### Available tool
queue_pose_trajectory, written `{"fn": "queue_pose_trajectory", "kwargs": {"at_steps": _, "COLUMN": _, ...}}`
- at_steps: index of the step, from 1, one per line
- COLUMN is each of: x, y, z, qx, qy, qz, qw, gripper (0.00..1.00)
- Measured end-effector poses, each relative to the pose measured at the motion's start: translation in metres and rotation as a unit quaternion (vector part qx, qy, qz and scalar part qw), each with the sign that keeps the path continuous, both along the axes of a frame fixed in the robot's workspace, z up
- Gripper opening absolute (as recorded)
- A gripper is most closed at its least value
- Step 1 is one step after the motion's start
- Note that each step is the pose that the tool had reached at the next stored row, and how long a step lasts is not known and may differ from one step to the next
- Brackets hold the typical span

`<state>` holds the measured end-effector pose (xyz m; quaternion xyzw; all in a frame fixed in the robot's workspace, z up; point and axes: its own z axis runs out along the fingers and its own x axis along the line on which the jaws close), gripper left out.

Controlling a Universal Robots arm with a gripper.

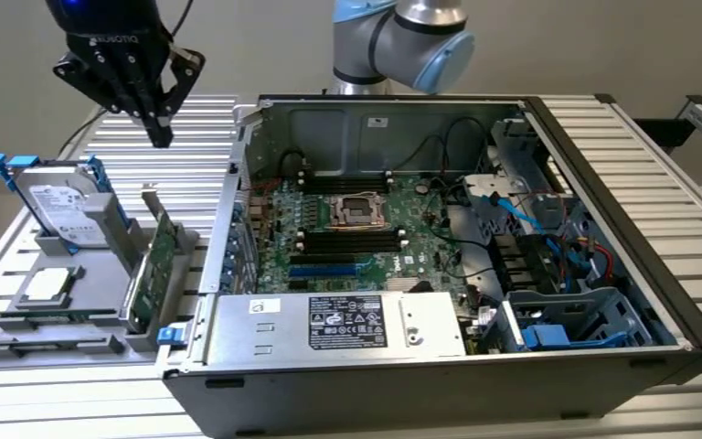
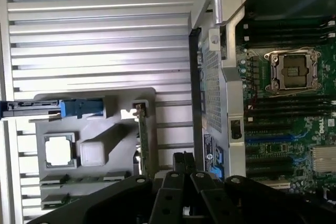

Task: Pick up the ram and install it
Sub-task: 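Reach for the ram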

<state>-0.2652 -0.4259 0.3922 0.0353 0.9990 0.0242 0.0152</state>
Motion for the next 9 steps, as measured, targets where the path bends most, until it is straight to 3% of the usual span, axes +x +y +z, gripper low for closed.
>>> {"fn": "queue_pose_trajectory", "kwargs": {"at_steps": 9, "x": -0.041, "y": -0.007, "z": -0.0072, "qx": 0.0, "qy": 0.002, "qz": 0.0, "qw": 1.0, "gripper": 0.11}}
